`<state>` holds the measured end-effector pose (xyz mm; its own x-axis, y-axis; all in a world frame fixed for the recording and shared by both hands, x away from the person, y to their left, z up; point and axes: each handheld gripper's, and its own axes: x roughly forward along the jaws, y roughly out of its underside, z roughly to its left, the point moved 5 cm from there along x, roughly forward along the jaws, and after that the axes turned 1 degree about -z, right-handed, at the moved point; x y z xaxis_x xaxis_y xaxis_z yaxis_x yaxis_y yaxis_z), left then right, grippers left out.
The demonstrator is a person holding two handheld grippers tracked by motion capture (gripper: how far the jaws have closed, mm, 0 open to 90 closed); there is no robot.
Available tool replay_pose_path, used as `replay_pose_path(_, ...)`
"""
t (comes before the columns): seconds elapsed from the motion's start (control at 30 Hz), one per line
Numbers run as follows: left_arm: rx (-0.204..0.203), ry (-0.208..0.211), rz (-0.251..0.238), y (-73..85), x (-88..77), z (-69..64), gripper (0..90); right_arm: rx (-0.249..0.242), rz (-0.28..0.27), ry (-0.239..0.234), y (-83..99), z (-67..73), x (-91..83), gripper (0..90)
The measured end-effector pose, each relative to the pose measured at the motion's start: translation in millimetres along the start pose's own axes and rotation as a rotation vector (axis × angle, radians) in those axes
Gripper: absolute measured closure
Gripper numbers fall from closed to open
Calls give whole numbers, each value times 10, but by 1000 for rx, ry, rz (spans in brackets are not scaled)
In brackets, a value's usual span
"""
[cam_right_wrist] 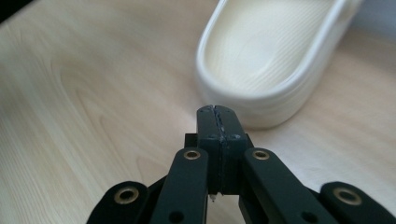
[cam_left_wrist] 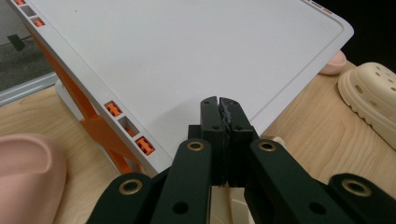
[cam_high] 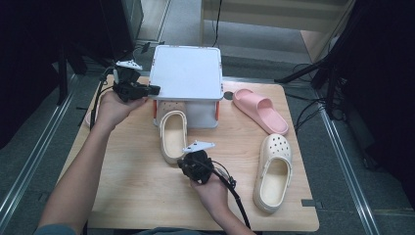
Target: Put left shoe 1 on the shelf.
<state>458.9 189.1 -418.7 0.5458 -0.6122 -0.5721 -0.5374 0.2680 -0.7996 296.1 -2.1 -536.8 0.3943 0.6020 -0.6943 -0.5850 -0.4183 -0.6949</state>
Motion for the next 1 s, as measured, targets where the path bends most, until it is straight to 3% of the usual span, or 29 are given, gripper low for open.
replay_pose_path(0.07,-5,0,2,0,-1,2,892,-14,17,-7,32,19,83,900)
replay_pose_path(0.17,-13,4,0,1,1,6,893,-55,30,23,17,4,187,900)
replay_pose_path(0.57,-14,8,-2,2,1,10,894,-60,-31,51,-327,-64,226,900)
replay_pose_path(0.83,-21,14,-3,2,1,18,894,-67,-26,95,-508,-207,441,900)
replay_pose_path(1.0,-23,14,-4,2,1,21,894,-66,-53,93,-646,-283,560,900)
